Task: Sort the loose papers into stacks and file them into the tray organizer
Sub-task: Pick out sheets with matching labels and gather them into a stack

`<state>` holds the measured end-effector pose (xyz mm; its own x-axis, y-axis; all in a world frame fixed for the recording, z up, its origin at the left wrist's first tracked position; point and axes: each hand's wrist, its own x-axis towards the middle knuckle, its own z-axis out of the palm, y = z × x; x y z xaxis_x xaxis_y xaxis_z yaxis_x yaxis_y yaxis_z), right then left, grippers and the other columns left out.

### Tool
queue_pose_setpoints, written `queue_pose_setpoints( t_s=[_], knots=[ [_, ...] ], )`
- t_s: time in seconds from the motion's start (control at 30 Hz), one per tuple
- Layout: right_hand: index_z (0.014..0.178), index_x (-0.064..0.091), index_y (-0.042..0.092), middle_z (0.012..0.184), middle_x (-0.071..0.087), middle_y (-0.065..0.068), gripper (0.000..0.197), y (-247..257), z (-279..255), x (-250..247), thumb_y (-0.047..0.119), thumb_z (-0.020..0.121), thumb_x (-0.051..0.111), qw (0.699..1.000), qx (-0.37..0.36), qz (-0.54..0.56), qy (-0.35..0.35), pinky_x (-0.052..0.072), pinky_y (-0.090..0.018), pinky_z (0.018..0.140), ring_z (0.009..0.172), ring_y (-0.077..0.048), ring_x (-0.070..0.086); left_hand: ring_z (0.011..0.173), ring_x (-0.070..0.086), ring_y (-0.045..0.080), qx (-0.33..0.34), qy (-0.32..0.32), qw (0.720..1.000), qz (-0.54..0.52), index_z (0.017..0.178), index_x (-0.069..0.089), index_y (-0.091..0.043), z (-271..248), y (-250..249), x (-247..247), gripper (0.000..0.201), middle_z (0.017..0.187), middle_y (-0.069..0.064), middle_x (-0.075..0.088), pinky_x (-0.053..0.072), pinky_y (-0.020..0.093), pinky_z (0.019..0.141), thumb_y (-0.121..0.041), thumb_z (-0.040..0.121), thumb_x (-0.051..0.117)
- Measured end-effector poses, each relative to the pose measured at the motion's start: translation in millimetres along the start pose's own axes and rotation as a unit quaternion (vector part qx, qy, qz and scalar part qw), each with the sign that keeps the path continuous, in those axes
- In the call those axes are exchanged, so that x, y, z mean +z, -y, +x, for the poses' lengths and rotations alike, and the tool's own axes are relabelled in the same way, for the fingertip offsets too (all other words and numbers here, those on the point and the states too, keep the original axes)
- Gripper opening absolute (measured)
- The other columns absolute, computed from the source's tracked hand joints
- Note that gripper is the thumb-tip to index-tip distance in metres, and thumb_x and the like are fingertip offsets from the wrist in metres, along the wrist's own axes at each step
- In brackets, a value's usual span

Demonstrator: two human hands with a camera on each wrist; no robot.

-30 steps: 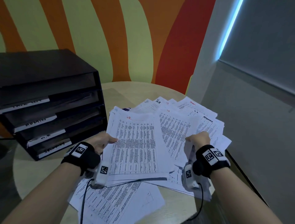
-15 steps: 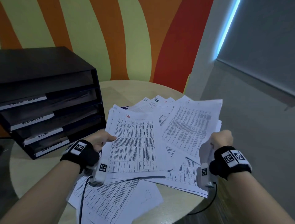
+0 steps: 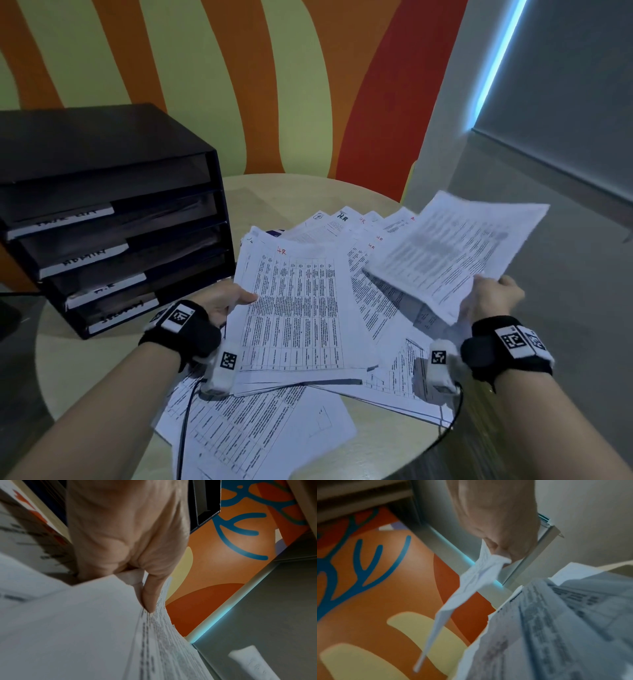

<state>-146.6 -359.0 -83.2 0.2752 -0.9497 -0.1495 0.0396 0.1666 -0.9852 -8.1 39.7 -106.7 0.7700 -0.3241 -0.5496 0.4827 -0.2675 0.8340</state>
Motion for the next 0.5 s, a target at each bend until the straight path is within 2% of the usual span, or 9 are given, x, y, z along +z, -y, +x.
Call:
queue_pose_setpoints(
  t_s=[0.03,0.07,0.17,0.2,0.23,0.3,0.37,0.43,0.5],
  knots=[
    [0.07,0.042,0.016,0.07,0.035,0.001,0.034,8,-2,1,-0.015,0.079,0.054,0.999,0.001,0.035,0.01,0.029,-0.023,0.047,0.057,-0.013,0.033,0.11,0.055,0.027,-0.002,0.001,1.0,-0.007,0.136,0.051,-0.01,0,0,0,0.04,0.13,0.009,0.059,0.047,0.044,0.087,0.005,0.099,0.045],
    [0.071,0.049,0.014,0.068,0.044,0.0,0.032,17,-7,3,-0.015,0.079,0.057,0.997,0.012,0.063,0.032,0.044,-0.021,0.059,0.057,-0.012,0.042,0.108,0.057,0.028,-0.003,0.005,1.0,-0.016,0.136,0.051,-0.01,0,0,1,0.039,0.132,0.011,0.058,0.049,0.044,0.085,0.002,0.1,0.045],
    [0.099,0.065,-0.006,0.098,0.07,-0.015,0.02,24,-26,12,-0.016,0.082,0.059,0.984,0.045,0.091,0.148,0.055,-0.041,0.081,0.086,-0.023,0.068,0.096,0.064,0.026,-0.001,0.014,0.999,-0.041,0.136,0.051,-0.01,-1,0,4,0.034,0.122,0.012,0.064,0.054,0.043,0.077,-0.017,0.104,0.044],
    [0.101,0.064,-0.01,0.1,0.07,-0.018,0.019,24,-36,16,-0.015,0.084,0.058,0.978,0.042,0.05,0.198,0.057,-0.043,0.079,0.087,-0.026,0.068,0.096,0.065,0.027,0.002,0.019,0.998,-0.054,0.134,0.052,-0.011,1,0,3,0.036,0.116,0.011,0.066,0.055,0.045,0.08,-0.027,0.104,0.042],
    [0.092,0.064,-0.007,0.09,0.069,-0.017,0.012,22,-47,19,-0.014,0.085,0.058,0.969,0.03,-0.016,0.245,0.058,-0.036,0.068,0.078,-0.025,0.066,0.1,0.065,0.029,0.003,0.027,0.998,-0.064,0.132,0.054,-0.013,2,-1,3,0.041,0.114,0.01,0.067,0.053,0.049,0.088,-0.038,0.102,0.04],
    [0.073,0.057,0.002,0.069,0.057,-0.01,0.019,14,-69,28,-0.013,0.084,0.06,0.935,0.001,-0.162,0.317,0.043,-0.024,0.051,0.06,-0.019,0.052,0.114,0.061,0.03,0.004,0.045,0.997,-0.07,0.124,0.059,-0.022,-1,-2,2,0.052,0.125,0.009,0.065,0.044,0.054,0.103,-0.06,0.092,0.04],
    [0.077,0.054,0.0,0.072,0.052,-0.01,0.018,2,-90,36,-0.016,0.084,0.057,0.904,0.0,-0.249,0.348,0.037,-0.018,0.04,0.055,-0.018,0.046,0.128,0.052,0.029,0.006,0.046,0.998,-0.05,0.125,0.059,-0.03,-2,-2,-1,0.07,0.139,0.005,0.056,0.038,0.055,0.109,-0.077,0.074,0.046],
    [0.088,0.053,-0.002,0.079,0.052,-0.014,0.015,-12,-105,44,-0.017,0.086,0.053,0.888,-0.002,-0.289,0.357,0.034,-0.014,0.033,0.052,-0.018,0.046,0.146,0.027,0.027,0.004,0.027,0.999,-0.02,0.147,0.039,-0.03,3,0,-5,0.11,0.155,-0.003,0.035,0.028,0.057,0.114,-0.09,0.056,0.056],
    [0.096,0.052,-0.002,0.085,0.054,-0.016,0.014,-22,-117,55,-0.012,0.087,0.055,0.865,-0.023,-0.324,0.384,0.041,-0.017,0.039,0.057,-0.021,0.05,0.149,0.016,0.026,0.007,0.014,1.0,0.005,0.154,0.025,-0.025,2,2,-5,0.126,0.158,-0.002,0.028,0.025,0.058,0.115,-0.087,0.051,0.065]
  ],
)
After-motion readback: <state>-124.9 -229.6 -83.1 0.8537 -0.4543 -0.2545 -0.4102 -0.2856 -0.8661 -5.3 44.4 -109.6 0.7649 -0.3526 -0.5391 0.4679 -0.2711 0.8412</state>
